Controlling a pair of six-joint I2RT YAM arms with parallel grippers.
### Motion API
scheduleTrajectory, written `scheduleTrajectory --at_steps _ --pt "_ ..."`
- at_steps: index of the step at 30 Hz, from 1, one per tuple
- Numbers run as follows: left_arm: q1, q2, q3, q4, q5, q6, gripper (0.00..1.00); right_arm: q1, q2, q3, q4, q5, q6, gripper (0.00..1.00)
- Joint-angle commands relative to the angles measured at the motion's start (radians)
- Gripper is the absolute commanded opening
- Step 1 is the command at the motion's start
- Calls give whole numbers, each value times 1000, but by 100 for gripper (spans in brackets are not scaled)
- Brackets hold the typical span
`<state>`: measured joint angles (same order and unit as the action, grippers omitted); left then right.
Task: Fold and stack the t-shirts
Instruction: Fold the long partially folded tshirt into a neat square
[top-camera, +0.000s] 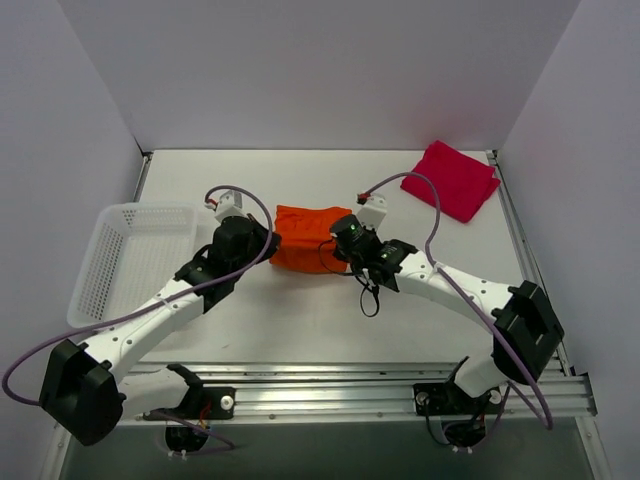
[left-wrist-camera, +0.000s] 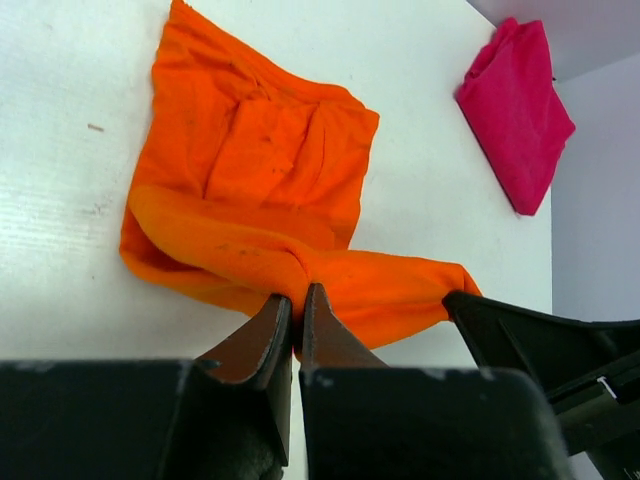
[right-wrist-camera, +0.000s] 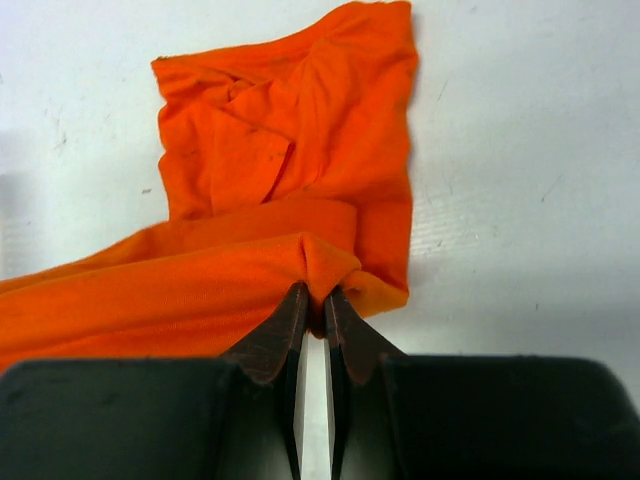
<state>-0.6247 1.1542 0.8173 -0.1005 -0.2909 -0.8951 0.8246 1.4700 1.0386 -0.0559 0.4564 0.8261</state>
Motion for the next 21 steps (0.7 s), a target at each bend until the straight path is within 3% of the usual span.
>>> scheduleTrajectory --at_steps 1,11,14,15,17,18,19,20,21 --pt "74 82 109 48 82 56 8 -51 53 87 -24 54 -48 0" --pt "189 344 279 125 196 100 8 -171 203 253 -12 -16 -96 0" --pt "236 505 432 114 237 125 9 -238 341 357 19 -47 -108 0" --pt "276 562 548 119 290 128 9 -258 456 456 24 -57 -111 0" --pt "318 778 714 81 395 121 13 -330 600 613 10 -119 -140 0" --pt "348 946 814 49 486 130 23 -350 769 732 -46 -114 -134 29" --pt "361 1032 1029 7 501 133 72 -390 853 969 -100 -155 -166 49" --pt "370 1105 1137 -107 498 136 93 -406 918 1067 -111 -189 -189 71" --pt "379 1227 1239 -173 480 134 98 -421 1017 1168 -148 -206 -191 93"
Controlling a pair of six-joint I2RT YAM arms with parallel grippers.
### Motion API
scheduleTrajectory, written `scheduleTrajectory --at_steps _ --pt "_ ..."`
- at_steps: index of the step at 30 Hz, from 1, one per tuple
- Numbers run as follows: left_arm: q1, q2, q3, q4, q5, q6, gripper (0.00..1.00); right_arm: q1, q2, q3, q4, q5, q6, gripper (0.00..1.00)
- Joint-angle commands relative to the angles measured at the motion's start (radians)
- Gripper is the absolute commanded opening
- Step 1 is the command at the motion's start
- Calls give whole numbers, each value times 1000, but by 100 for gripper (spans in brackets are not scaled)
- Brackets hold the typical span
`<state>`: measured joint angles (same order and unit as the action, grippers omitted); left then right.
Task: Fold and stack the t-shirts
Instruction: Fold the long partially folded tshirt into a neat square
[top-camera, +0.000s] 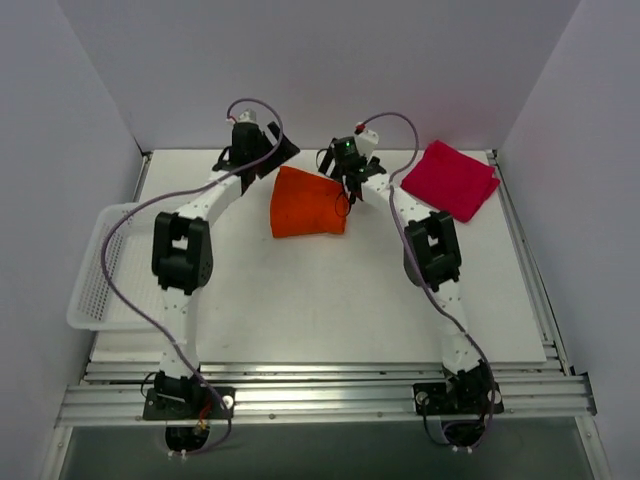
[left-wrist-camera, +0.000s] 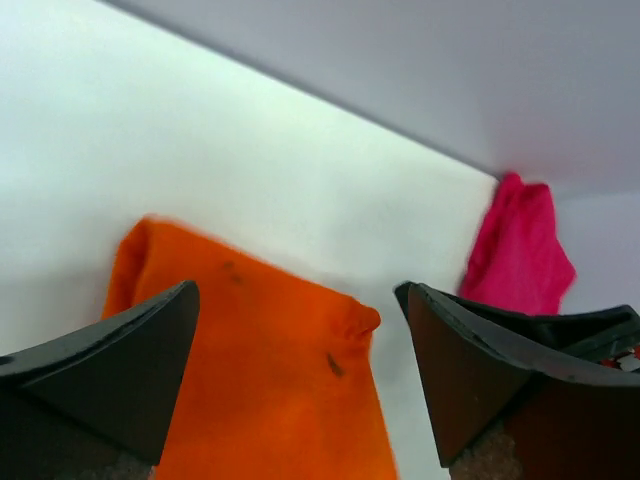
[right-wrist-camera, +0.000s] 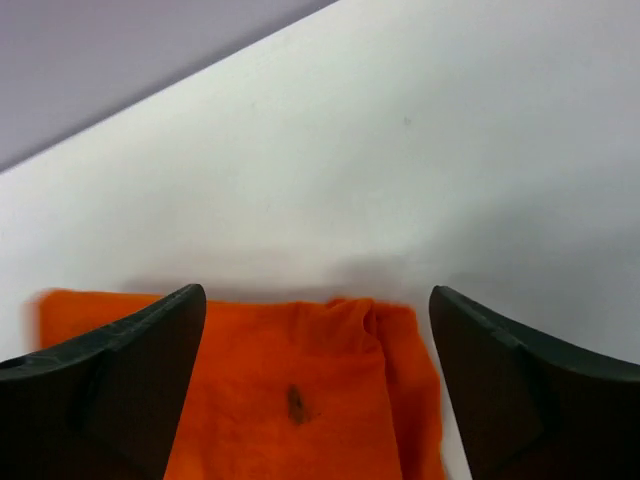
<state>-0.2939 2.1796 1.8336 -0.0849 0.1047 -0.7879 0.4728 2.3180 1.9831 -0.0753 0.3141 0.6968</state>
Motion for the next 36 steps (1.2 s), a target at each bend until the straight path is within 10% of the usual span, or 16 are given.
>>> scheduleTrajectory --at_steps 1,19,21,23,36 --pt "65 239 347 -223 87 27 94 -82 187 306 -148 -84 -66 95" --pt "105 -213 -210 140 118 62 94 -8 -465 -567 296 -82 24 98" --pt "105 -233 -269 172 112 49 94 15 -454 -572 374 -107 20 60" --pt "105 -242 -310 221 105 23 94 44 -383 -526 393 -135 27 0" --pt "119 -273 -519 364 124 48 94 115 73 51 236 -219 21 0"
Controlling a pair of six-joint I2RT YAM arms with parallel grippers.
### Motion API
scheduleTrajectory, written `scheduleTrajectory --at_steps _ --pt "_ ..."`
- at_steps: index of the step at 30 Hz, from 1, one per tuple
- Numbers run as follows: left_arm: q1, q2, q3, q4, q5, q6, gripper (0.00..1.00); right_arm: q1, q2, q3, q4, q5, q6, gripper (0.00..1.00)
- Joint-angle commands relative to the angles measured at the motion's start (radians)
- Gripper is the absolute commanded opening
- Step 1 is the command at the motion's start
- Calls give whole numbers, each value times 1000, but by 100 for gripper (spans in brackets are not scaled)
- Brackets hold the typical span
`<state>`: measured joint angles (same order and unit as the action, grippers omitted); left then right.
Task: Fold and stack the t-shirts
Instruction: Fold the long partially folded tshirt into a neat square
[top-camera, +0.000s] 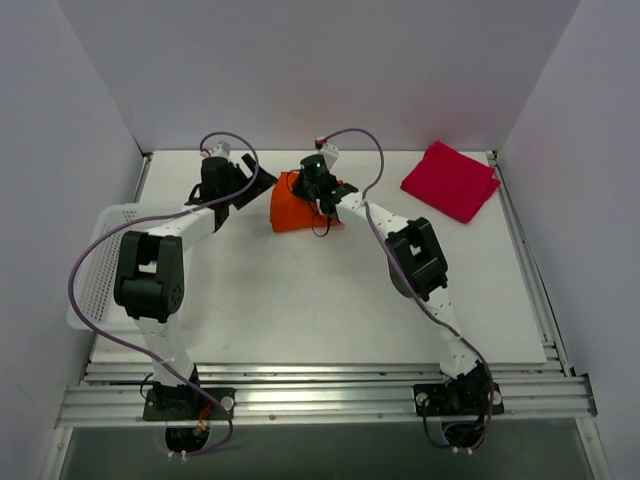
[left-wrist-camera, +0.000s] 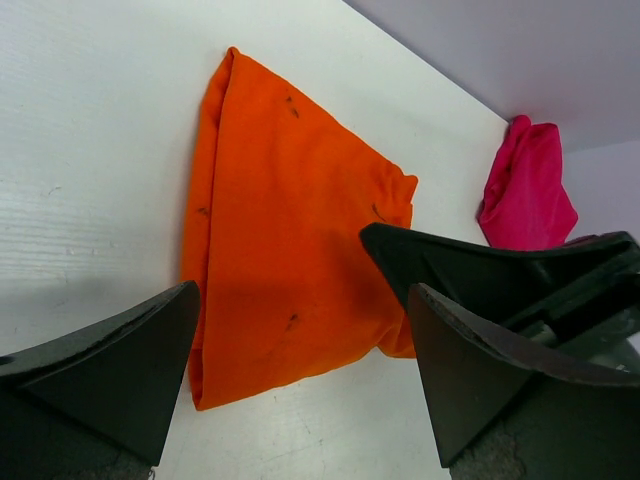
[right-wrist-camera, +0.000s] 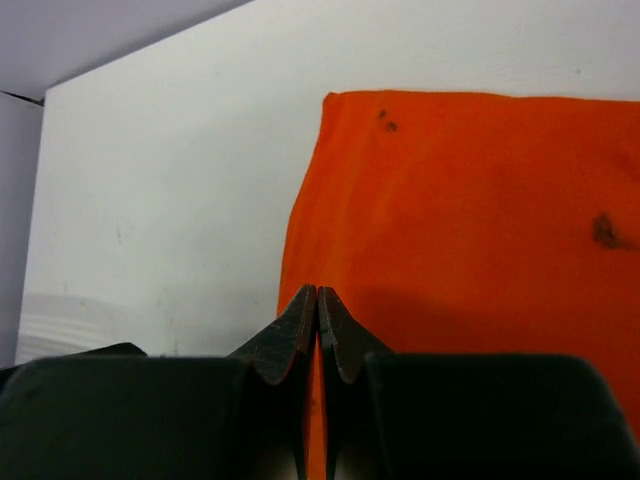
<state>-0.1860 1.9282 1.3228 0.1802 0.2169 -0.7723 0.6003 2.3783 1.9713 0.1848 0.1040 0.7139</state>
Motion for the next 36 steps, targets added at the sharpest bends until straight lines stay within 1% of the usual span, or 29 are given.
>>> scheduleTrajectory --at_steps 1,4,6,7,8,10,11,12,14,15,17,21,23,24,25,26,27,28,29,30,31,33,35,36 --pt "20 -21 -16 103 13 37 94 -16 25 63 -24 -9 7 0" --pt "39 -15 -42 120 32 39 94 -30 4 -7 -2 -10 24 0" --pt "56 -11 -57 133 39 38 94 -39 -34 -153 56 -9 32 0" --pt "59 -11 -62 136 41 39 94 -42 -88 -217 80 -1 36 0" --pt "63 -8 -66 137 44 41 94 -43 -117 -358 143 8 41 0" --pt "65 -3 -79 148 42 44 94 -56 -196 -509 215 34 64 0" --pt "65 0 -83 153 47 42 94 -60 -218 -579 291 39 79 0" --pt "65 5 -88 165 50 38 95 -66 -232 -704 330 39 94 0" --pt "65 17 -89 171 58 34 95 -66 -252 -802 433 10 139 0" --pt "65 20 -89 177 58 30 95 -66 -251 -857 456 0 151 0" --pt "65 29 -83 180 61 28 95 -50 -231 -879 508 -36 167 0" --pt "65 35 -66 171 61 31 95 -37 -199 -839 501 -84 157 0" --pt "65 25 -66 165 53 33 95 -33 -228 -818 480 -93 141 1" --pt "65 19 -69 168 49 37 95 -31 -244 -812 466 -89 131 10" --pt "63 8 -73 168 41 39 95 -27 -289 -792 422 -75 119 32" --pt "63 5 -74 169 39 41 95 -24 -315 -778 397 -46 92 43" --pt "63 3 -74 166 38 39 95 -22 -365 -764 368 -32 78 65" --pt "63 -1 -73 166 38 39 95 -22 -392 -747 305 -18 64 71" --pt "62 -5 -71 166 38 39 95 -22 -418 -708 271 -1 47 77" --pt "63 -6 -70 163 36 36 95 -22 -462 -686 234 32 15 80" --pt "63 -9 -66 162 38 36 95 -22 -484 -665 161 45 3 81" --pt "62 -12 -60 160 38 34 95 -22 -548 -621 92 112 -36 82" --pt "62 -14 -54 156 38 34 95 -23 -588 -624 15 163 -48 82" --pt "60 -17 -50 156 38 34 95 -27 -626 -632 -8 215 -57 82"
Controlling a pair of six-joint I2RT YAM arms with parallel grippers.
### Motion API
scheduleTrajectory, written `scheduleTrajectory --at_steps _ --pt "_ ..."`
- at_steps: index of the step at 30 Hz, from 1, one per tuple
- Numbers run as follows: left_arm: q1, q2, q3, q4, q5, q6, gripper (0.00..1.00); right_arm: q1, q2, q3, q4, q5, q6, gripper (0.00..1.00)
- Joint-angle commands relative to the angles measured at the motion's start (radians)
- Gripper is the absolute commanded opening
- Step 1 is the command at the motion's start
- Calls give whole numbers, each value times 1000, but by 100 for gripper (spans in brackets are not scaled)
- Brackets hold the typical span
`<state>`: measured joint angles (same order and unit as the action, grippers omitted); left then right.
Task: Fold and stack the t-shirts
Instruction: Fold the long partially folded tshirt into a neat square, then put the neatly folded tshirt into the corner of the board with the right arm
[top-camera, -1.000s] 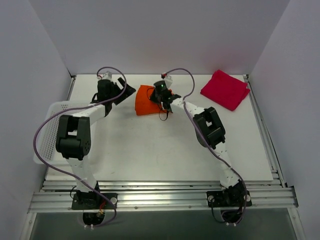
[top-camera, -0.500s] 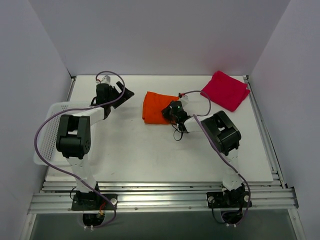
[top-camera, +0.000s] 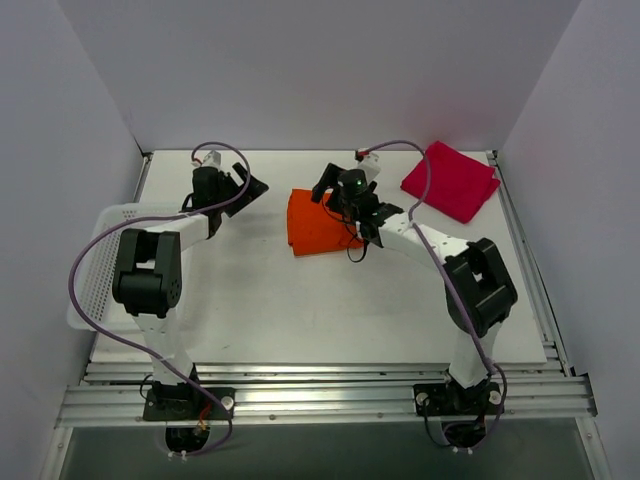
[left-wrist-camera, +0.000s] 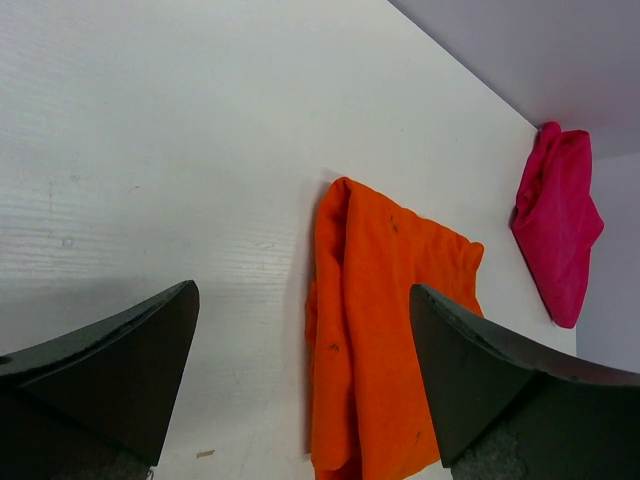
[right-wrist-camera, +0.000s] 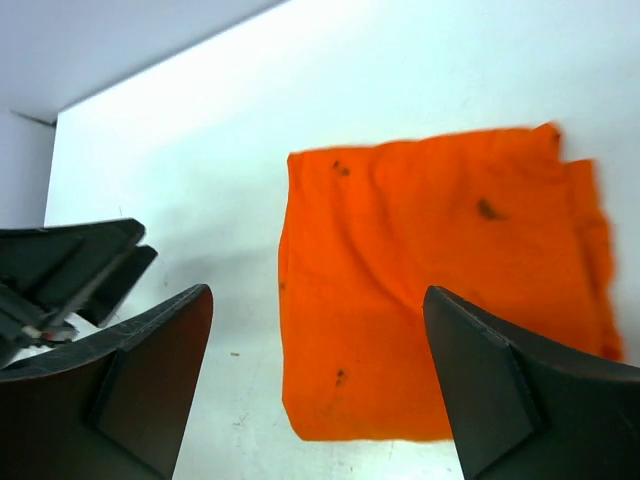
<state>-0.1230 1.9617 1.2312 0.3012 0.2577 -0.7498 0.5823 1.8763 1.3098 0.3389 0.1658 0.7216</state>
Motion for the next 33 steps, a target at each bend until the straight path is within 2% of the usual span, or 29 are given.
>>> scheduleTrajectory --at_steps 1,6,10,13,21,33 --pt "-3 -52 45 35 -2 12 95 -12 -138 17 -196 173 -68 82" --pt "-15 -47 57 36 11 12 95 -58 -186 -87 -297 287 -27 85" --pt "-30 -35 60 45 17 12 95 -139 -181 -181 -232 197 4 85" --pt "-40 -26 60 47 20 17 95 -145 -152 -211 -186 167 2 84" --pt "-52 -14 39 68 18 24 95 -160 -8 -230 -46 46 -7 84" --pt "-55 26 45 67 6 46 96 -173 142 -216 41 -52 13 84"
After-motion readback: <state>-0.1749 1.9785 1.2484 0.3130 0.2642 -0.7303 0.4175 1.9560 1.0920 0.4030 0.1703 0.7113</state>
